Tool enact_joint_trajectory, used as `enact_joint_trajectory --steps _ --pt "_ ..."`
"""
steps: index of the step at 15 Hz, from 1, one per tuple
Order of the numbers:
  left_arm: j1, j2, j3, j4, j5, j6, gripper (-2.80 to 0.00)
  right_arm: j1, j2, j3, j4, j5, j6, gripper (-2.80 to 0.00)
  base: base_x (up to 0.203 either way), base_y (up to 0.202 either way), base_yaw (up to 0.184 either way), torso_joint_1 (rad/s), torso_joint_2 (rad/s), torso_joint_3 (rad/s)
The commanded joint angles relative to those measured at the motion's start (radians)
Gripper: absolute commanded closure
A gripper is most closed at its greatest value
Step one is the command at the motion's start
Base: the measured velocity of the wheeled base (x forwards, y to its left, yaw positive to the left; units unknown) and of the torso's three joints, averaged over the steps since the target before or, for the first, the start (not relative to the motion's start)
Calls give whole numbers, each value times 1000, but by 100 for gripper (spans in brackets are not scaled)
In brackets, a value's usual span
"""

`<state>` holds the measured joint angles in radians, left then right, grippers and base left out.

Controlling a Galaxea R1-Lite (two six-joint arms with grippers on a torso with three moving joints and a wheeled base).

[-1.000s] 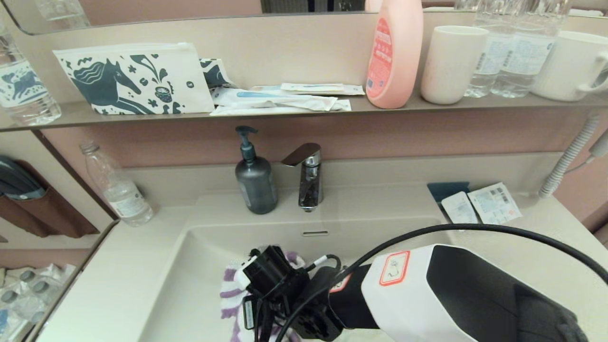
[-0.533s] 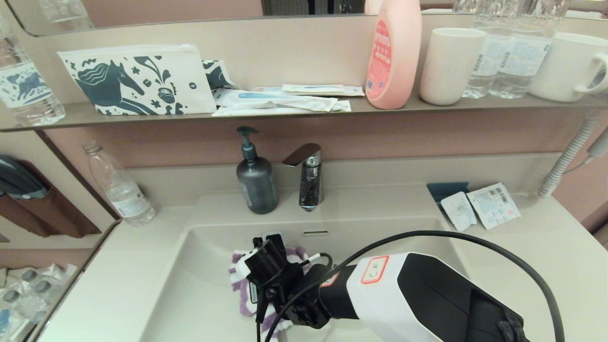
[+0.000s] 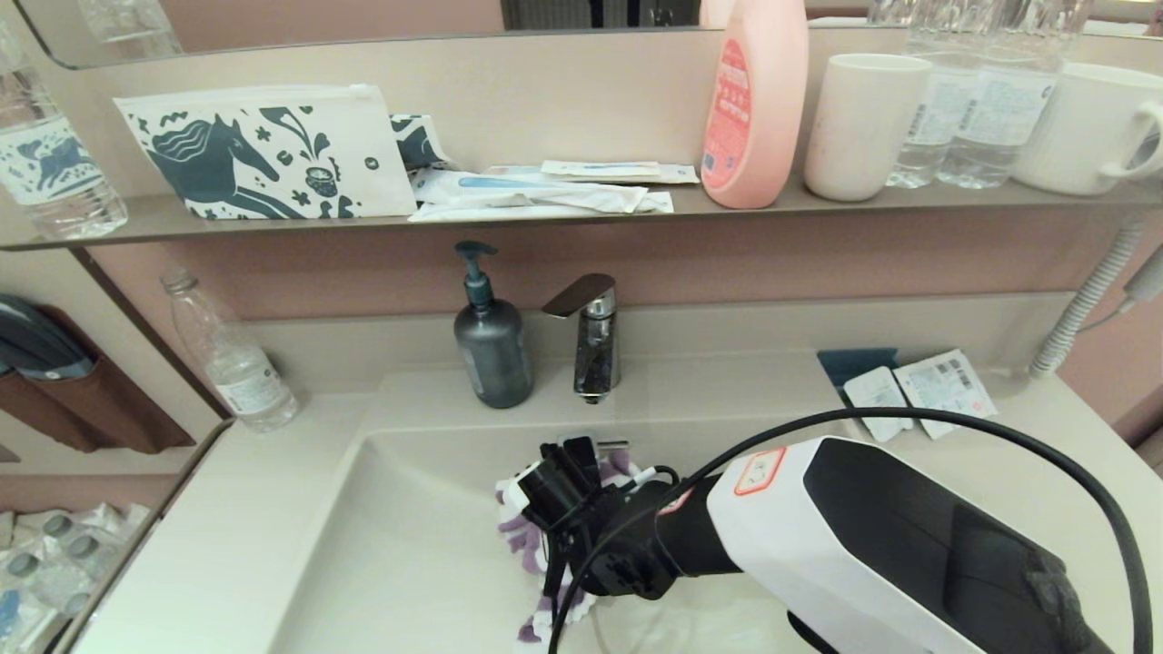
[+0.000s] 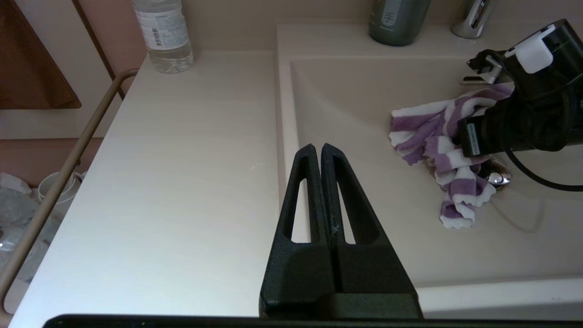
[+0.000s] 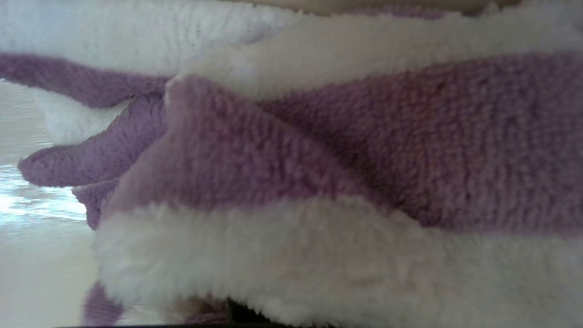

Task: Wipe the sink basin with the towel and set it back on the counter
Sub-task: Wipe the sink

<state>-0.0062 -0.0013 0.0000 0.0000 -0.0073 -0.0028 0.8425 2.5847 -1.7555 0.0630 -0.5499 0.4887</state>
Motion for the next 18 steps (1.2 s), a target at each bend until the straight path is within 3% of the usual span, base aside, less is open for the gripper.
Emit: enact_joint_trajectory --steps 1,7,11,18 --pt "0 1 0 0 0 0 0 -12 -47 57 6 -24 3 0 0 0 0 0 0 0" --pt "0 1 0 0 0 0 0 -72 -148 222 10 -75 1 0 0 0 0 0 0 0" --pt "0 1 0 0 0 0 0 -102 -205 294 124 -76 2 0 0 0 0 0 0 0" --pt "0 1 0 0 0 0 0 -102 -250 339 563 -58 5 0 0 0 0 0 0 0"
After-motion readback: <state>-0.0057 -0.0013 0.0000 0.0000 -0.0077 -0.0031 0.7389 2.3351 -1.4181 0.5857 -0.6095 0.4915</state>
